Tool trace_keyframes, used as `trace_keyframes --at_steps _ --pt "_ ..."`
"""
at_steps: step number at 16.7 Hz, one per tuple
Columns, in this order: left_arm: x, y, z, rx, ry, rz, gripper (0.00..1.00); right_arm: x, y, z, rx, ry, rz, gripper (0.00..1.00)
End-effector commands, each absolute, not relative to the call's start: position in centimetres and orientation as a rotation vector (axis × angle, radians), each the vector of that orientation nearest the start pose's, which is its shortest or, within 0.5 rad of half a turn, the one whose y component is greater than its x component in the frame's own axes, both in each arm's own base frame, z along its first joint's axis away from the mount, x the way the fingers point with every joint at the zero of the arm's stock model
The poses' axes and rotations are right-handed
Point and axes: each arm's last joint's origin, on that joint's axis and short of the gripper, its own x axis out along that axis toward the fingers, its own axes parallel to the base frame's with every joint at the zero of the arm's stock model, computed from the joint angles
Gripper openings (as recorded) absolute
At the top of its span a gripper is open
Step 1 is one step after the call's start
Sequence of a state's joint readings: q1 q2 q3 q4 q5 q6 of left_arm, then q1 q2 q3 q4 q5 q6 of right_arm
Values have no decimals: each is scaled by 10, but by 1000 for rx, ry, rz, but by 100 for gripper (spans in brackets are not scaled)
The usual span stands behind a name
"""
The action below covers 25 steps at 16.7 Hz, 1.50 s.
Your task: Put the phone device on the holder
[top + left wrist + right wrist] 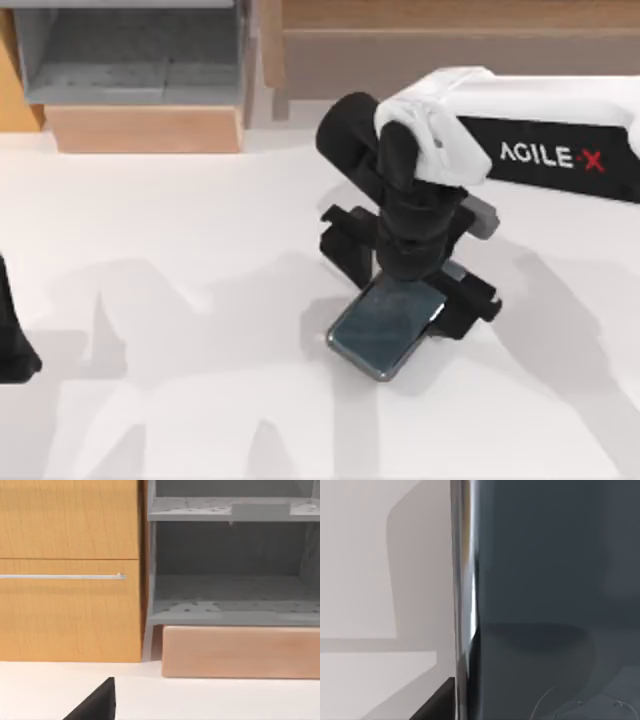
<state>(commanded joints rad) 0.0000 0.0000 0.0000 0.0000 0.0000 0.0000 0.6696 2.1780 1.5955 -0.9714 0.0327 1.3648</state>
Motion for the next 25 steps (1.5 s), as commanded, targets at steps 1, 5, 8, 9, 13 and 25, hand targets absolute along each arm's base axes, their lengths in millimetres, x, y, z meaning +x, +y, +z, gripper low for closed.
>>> trace_keyframes --at_steps 1,5,8,9,13,25 --pt "106 -1 160 0 0 0 100 327 259 138 549 1462 -522 0" --pt "106 -1 160 0 0 0 100 353 214 181 677 1398 -401 0" --pt "106 -1 160 0 0 0 100 364 139 220 761 1282 -283 0" --pt "106 -1 160 0 0 0 100 362 111 234 774 1225 -242 0" --pt "106 -1 160 0 0 0 100 337 27 277 747 996 -117 0" --pt "106 -1 160 0 0 0 100 243 -98 289 384 584 -60 0"
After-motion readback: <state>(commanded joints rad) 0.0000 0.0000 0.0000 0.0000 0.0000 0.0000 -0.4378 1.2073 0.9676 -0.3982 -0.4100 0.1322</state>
